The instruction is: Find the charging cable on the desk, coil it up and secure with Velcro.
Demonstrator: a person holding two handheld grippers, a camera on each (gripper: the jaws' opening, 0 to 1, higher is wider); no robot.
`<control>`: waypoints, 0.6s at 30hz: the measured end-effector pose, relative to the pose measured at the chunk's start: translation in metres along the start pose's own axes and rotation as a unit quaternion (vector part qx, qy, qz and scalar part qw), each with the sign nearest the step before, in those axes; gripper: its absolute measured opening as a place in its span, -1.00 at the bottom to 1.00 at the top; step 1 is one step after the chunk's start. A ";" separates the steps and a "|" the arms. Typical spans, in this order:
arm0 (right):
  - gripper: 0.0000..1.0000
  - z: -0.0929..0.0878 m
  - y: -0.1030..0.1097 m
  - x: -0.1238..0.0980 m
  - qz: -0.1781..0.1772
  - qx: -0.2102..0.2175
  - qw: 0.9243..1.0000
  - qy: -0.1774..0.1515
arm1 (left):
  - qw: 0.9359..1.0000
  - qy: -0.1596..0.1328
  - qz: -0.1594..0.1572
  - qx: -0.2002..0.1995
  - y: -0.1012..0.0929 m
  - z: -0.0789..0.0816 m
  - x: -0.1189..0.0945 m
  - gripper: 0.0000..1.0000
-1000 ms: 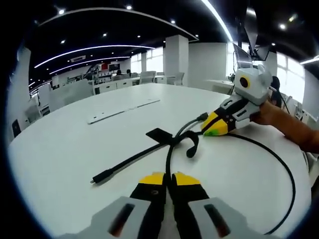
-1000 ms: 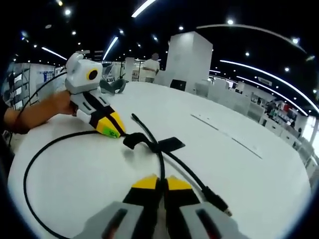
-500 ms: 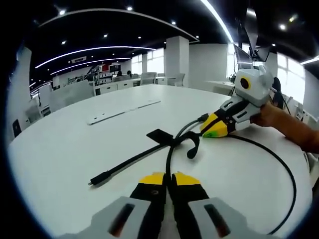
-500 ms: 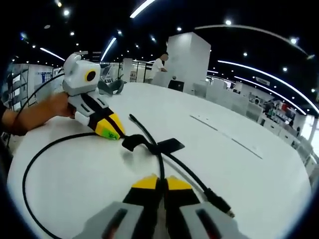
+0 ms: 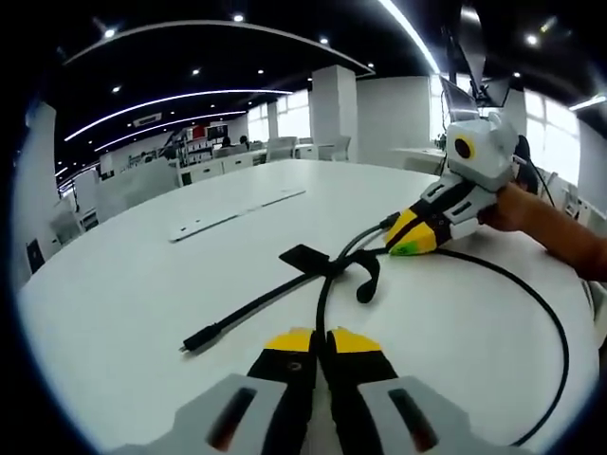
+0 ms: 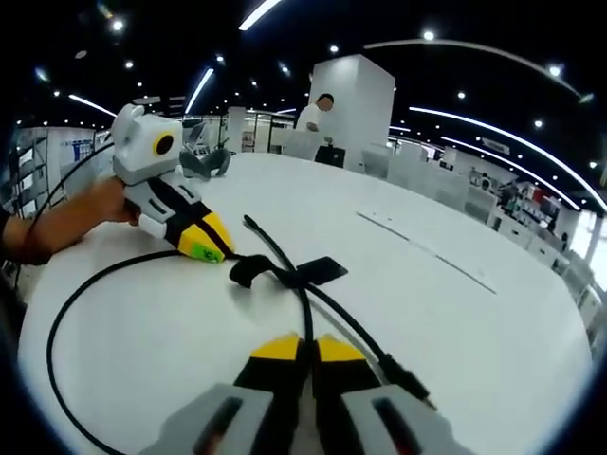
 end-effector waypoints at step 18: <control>-0.66 0.020 0.018 0.002 -0.035 -0.030 0.999 0.011 | 1.000 0.001 0.005 -0.005 0.008 -0.013 -0.028 -0.89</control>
Point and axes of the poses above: the point that each gripper's makers call its tool centre point, and the gripper's own axes: x roughly forward along the fingers, y roughly to its left, z roughly out of its top, the point moved 8 cm from there along -x, roughly backward along the fingers, and after that the axes turned 8 degrees about -x, right-handed, at the moved point
